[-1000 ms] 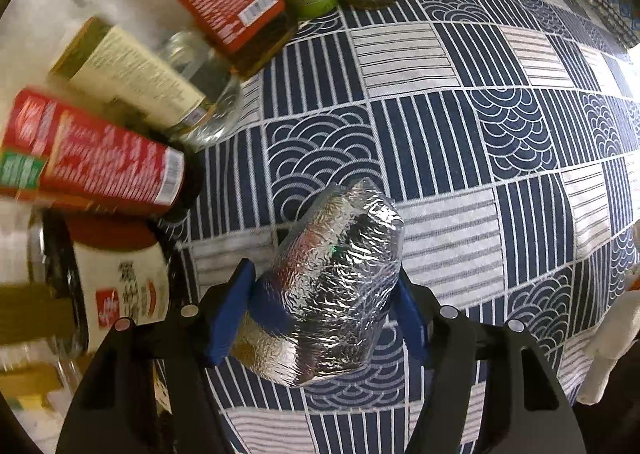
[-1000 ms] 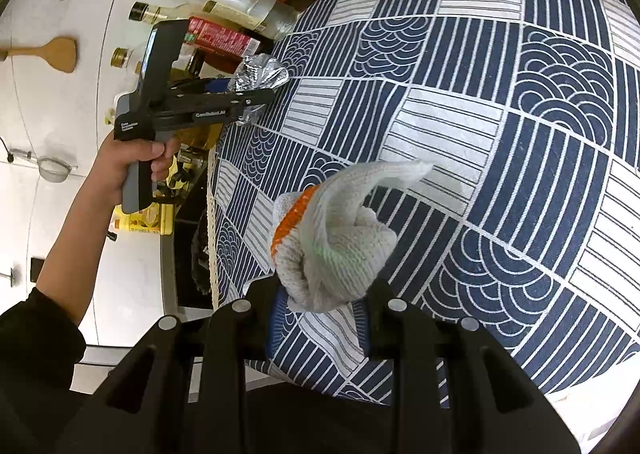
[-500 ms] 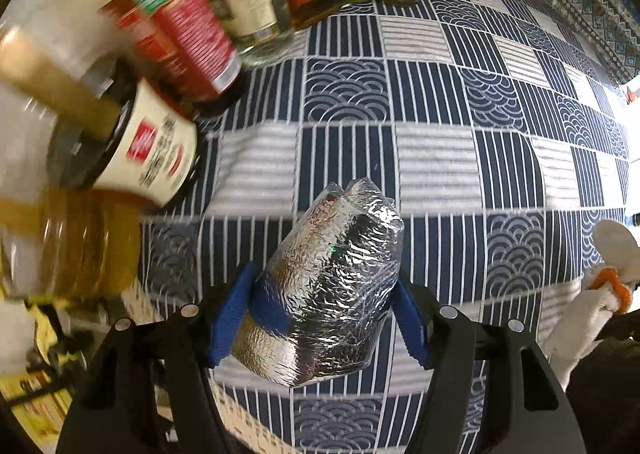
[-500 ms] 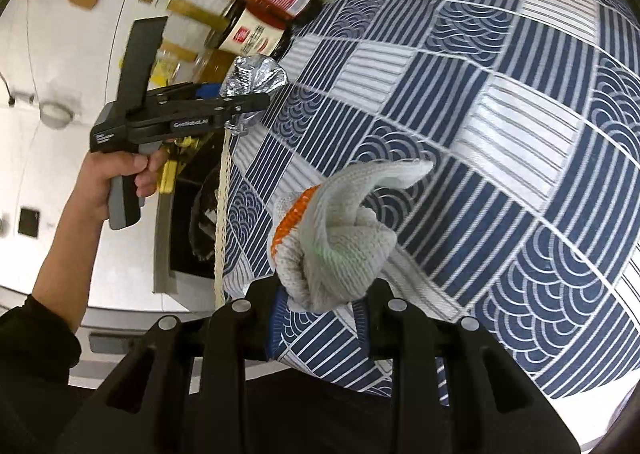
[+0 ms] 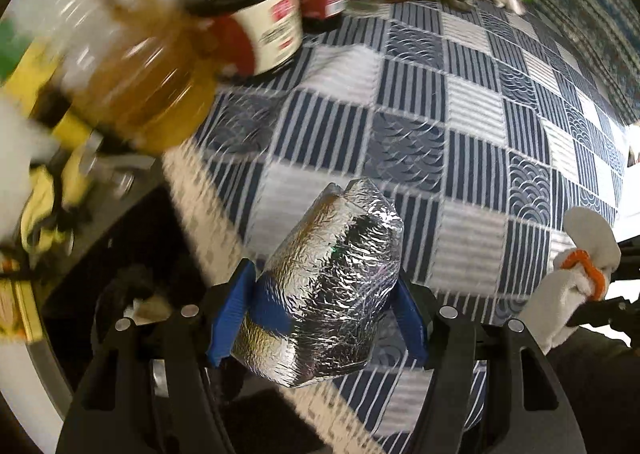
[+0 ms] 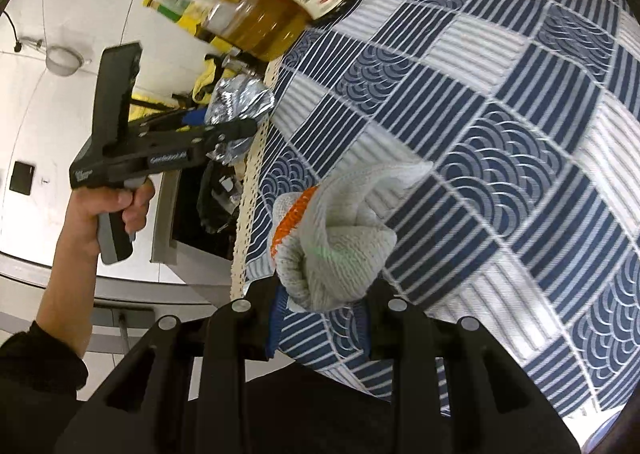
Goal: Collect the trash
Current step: 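Carry the foil bundle with the left gripper while the right gripper carries the glove to the bin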
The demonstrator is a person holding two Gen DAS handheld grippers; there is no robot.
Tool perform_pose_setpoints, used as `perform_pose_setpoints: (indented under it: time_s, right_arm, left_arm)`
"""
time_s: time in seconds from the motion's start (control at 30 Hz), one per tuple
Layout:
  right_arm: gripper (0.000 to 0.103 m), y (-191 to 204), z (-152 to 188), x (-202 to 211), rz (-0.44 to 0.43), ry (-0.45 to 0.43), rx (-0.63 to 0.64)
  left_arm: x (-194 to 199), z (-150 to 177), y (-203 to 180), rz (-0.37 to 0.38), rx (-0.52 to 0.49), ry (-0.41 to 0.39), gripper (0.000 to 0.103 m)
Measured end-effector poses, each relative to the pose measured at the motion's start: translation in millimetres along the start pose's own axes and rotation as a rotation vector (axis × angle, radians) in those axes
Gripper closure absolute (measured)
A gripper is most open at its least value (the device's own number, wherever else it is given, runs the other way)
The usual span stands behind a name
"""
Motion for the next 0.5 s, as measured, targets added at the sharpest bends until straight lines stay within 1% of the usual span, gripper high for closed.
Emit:
perform_pose_setpoints:
  time_s: [0.2, 0.37, 0.5]
  right_arm:
    - [0.073, 22.4, -4.2, -21.1, 0.007, 0.023, 0.049]
    - [0.073, 48.9, -6.1, -47.4, 0.017, 0.056, 0.098]
    - [0.073, 74.3, -6.0, -67.4, 0.021, 0.075, 0.141]
  left_arm:
    - [5.2, 35.6, 36.2, 0.003, 0.089, 0.000, 0.039]
    - [18.0, 65.8, 71.0, 0.003, 0.167, -0.030, 0.039]
    - [24.9, 89.5, 95.2, -0.001, 0.205, -0.049, 0.039]
Point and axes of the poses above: each gripper's, at about its wrist camera, not at the fingertips, and x roughly against the way its jaws point, y to its left, z to its underside, the point moved 7 cm from there along -x, roughly the way its jaws point, and after that the axes turned 4 degrees about -z, right-handed, at the moved point
